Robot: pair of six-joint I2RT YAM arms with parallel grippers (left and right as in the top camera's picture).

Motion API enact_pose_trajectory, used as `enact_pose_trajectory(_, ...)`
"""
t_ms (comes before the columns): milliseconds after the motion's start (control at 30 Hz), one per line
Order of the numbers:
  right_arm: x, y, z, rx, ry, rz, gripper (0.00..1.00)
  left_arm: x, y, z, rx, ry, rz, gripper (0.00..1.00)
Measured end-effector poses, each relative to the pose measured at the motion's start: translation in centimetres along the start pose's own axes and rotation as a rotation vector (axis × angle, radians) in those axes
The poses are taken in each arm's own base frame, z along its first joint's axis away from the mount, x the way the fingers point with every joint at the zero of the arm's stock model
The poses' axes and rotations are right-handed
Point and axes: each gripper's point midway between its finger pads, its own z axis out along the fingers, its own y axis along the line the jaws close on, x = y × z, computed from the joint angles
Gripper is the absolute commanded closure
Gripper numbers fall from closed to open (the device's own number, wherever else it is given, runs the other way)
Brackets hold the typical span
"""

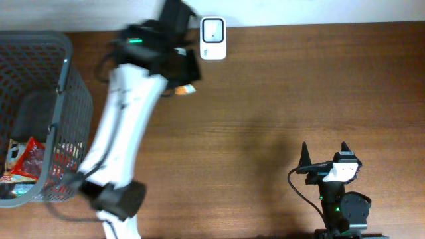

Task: Scan the item barcode
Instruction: 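Reach left gripper into basket, grasp small orange tissue pack, place on table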

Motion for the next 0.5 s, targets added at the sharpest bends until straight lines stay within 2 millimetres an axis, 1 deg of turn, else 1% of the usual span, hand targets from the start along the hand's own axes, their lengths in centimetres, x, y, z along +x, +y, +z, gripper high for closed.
enact_pose_trajectory(67,0.0,0.0,0.0,0.0,0.0,0.0,0.01,1.1,-2.2,3.2,-0.049,0.032,0.07,1.0)
enact_pose_trajectory(167,0.0,0.0,0.0,0.0,0.0,0.0,0.02,3.3,-5.3,8.5,-0.11,0.087,0.165,0.99)
enact_pose_trajectory(200,0.0,0.0,0.0,0.0,0.0,0.0,0.01,3.9,-5.8,9.8,-0.127,0.098,0.187,0.99)
enact_pose_trajectory(233,0.0,0.0,0.0,0.0,0.0,0.0,0.02,5.0,-6.7,11.9,-0.159,0.119,0.224,0.99)
enact_pose_trajectory(267,0.0,0.0,0.0,0.0,0.0,0.0,0.02,5.7,-7.1,13.2,-0.174,0.133,0.245,0.98)
enact_pose_trajectory(300,0.0,0.0,0.0,0.0,0.0,0.001,0.02,6.7,-7.8,15.1,-0.195,0.152,0.272,0.94)
enact_pose_trajectory(333,0.0,0.0,0.0,0.0,0.0,0.0,0.02,7.6,-8.2,16.5,-0.21,0.168,0.293,0.87)
enact_pose_trajectory(367,0.0,0.0,0.0,0.0,0.0,0.0,0.02,8.7,-8.5,18.1,-0.23,0.189,0.317,0.77)
enact_pose_trajectory(400,0.0,0.0,0.0,0.0,0.0,0.0,0.02,9.4,-8.8,19.0,-0.241,0.202,0.333,0.53)
enact_pose_trajectory(433,0.0,0.0,0.0,0.0,0.0,0.0,0.01,9.9,-8.9,19.6,-0.247,0.21,0.346,0.29)
enact_pose_trajectory(467,0.0,0.0,0.0,0.0,0.0,0.0,0.02,10.5,-9.1,20.2,-0.256,0.22,0.368,0.09)
enact_pose_trajectory(500,0.0,0.0,0.0,0.0,0.0,0.0,0.02,10.9,-9.3,20.5,-0.258,0.223,0.375,0.01)
